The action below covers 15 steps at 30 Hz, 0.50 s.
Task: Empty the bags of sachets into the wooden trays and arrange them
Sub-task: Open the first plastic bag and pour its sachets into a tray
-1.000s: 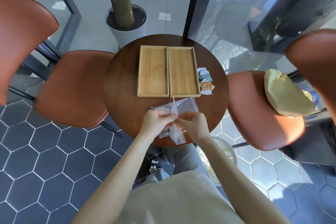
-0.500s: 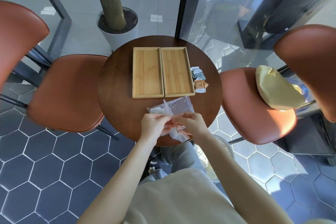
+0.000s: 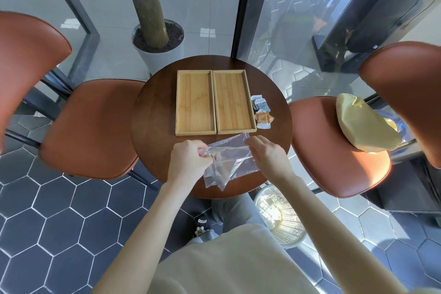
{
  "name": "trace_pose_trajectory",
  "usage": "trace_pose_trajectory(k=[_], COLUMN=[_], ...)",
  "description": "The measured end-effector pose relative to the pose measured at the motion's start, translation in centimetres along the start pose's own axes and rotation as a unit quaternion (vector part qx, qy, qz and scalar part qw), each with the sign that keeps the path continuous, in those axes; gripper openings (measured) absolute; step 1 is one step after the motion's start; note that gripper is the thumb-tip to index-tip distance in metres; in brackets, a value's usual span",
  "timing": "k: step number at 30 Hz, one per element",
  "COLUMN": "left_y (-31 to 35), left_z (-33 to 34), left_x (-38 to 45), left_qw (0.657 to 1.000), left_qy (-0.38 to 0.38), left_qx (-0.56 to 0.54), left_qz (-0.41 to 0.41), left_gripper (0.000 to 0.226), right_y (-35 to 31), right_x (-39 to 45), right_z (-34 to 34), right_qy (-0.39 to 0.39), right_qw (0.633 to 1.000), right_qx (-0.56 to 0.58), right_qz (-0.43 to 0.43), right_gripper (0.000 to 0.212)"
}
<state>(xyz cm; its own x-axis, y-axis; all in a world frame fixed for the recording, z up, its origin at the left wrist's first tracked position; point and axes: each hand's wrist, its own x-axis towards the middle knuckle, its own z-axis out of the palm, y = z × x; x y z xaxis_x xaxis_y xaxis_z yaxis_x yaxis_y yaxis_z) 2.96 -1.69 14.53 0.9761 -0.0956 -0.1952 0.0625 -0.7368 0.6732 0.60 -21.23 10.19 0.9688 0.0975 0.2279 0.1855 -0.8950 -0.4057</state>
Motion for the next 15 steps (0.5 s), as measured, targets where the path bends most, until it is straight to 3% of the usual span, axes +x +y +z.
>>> trace_pose_trajectory(k=[1,3,4,6,7,8,10,12,14,15], left_y=[0.2,0.7,0.9,1.3,1.5,1.8,2.6,3.4,4.1,4.4], left_z=[-0.1,-0.2,-0.4,-0.7,-0.9,-1.2,-1.8,-2.4,-3.1,-3.4], left_x=[0.1,0.3,0.5,1.1,1.3,1.4,1.6,1.6,1.9,2.1], left_qw=[1.000,0.998,0.997,0.993,0.988,0.983,0.974,0.963,0.953,0.948], left_qy=[0.004,0.007,0.007,0.001,-0.003,-0.004,0.001,0.010,0.016,0.015], left_qx=[-0.023,-0.063,-0.079,-0.119,-0.147,-0.174,-0.214,-0.256,-0.290,-0.303], left_qz=[0.003,0.006,0.001,-0.021,-0.037,-0.052,-0.068,-0.081,-0.088,-0.090], left_gripper=[0.019,0.023,0.022,0.022,0.021,0.021,0.019,0.018,0.015,0.014], right_y=[0.1,-0.3,-0.4,-0.4,-0.3,-0.1,0.0,-0.8,-1.7,-2.3], right_x=[0.1,0.6,0.8,0.7,0.4,-0.2,-1.6,-2.6,-2.5,-2.1], right_z=[-0.1,-0.7,-0.9,-0.9,-0.7,-0.1,1.5,3.2,4.8,5.3], right_qy=[0.002,-0.011,-0.022,-0.018,-0.011,-0.018,-0.104,-0.230,-0.277,-0.268], right_qw=[1.000,0.977,0.942,0.834,0.785,0.761,0.763,0.775,0.765,0.762], right_qx=[0.024,0.164,0.261,0.442,0.500,0.526,0.524,0.495,0.504,0.519], right_qz=[0.018,0.136,0.210,0.330,0.365,0.380,0.363,0.318,0.288,0.280], right_gripper=[0.014,0.014,0.016,0.022,0.026,0.028,0.040,0.073,0.100,0.102])
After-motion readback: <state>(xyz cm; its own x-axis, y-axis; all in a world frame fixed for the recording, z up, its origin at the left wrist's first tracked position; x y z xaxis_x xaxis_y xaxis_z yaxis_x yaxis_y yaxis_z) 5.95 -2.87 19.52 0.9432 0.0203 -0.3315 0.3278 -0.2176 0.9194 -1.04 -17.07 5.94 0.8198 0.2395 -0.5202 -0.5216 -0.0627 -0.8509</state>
